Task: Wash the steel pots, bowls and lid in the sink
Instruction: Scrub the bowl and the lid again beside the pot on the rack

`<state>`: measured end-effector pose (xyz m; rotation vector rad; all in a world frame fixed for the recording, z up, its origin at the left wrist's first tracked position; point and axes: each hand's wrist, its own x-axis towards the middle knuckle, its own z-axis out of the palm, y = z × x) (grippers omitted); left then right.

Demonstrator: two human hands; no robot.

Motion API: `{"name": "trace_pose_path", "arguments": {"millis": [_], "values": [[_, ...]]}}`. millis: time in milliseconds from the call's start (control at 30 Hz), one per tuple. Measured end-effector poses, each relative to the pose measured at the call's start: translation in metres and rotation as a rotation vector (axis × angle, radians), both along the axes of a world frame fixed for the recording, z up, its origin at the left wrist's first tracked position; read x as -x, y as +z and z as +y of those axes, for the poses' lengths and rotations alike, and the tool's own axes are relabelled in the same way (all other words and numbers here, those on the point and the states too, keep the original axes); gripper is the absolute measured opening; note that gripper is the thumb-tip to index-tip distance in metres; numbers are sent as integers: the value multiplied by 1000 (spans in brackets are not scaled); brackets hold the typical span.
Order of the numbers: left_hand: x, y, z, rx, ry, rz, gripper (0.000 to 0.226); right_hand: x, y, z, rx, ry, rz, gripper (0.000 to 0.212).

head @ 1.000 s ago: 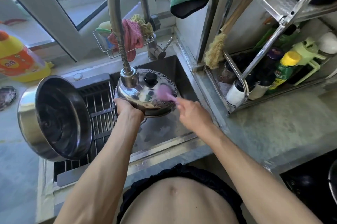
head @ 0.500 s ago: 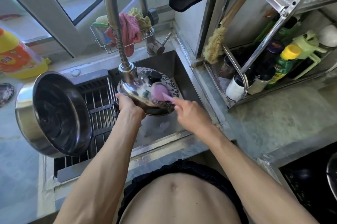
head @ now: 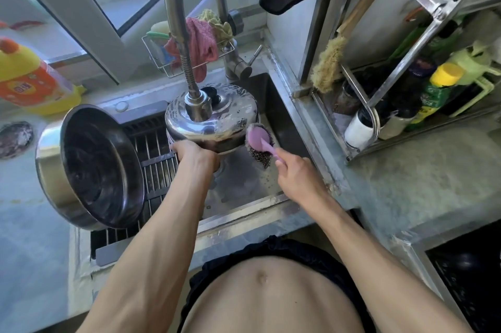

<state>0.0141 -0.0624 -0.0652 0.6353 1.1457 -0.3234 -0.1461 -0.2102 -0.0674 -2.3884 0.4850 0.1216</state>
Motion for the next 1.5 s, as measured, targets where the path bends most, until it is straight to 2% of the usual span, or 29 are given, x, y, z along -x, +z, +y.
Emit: {"name": "trace_pose_path", "arguments": {"millis": [167, 267, 367, 500, 567, 633, 733, 833, 967, 1100, 1133, 1233, 1267, 1367, 1400, 1500], "values": [[0, 14, -8, 2, -44, -21, 65, -5, 0, 8, 0, -124, -174, 48], [-2, 5, -5, -10, -68, -61, 70, -6, 0, 8, 56, -25, -272, 53], [0, -13, -4, -94, -142, -117, 78, -9, 6, 11, 182, 143, -213, 53], [18, -18, -9, -267, -276, -209, 71, -17, 7, 0, 259, 61, -61, 47], [20, -18, -3, -335, -329, -219, 62, -15, 7, 9, 215, 209, -87, 52], [16, -22, 3, -324, -416, -231, 63, -13, 4, 10, 196, 308, -104, 57], [15, -20, 10, -326, -563, -271, 49, -21, 3, 1, 252, 222, -132, 56], [10, -19, 17, -373, -670, -312, 47, -23, 12, 13, 247, 369, -189, 53], [7, -11, 18, -458, -805, -324, 39, -48, 22, -1, 247, 199, -168, 47], [3, -9, 21, -534, -823, -426, 47, -43, 32, 10, 193, 479, -193, 45], [3, -7, 23, -519, -823, -434, 49, -47, 31, 5, 208, 462, -197, 45], [3, -7, 21, -471, -835, -432, 47, -67, 29, -20, 274, 163, -162, 45], [4, -7, 21, -485, -848, -431, 45, -68, 30, -20, 292, 162, -145, 46], [5, -11, 26, -538, -854, -408, 42, -56, 41, 5, 253, 439, -107, 43], [4, -12, 29, -545, -857, -395, 40, -56, 41, 5, 263, 469, -94, 42], [5, -11, 27, -569, -906, -366, 35, -76, 33, -19, 330, 220, -70, 43]]}}
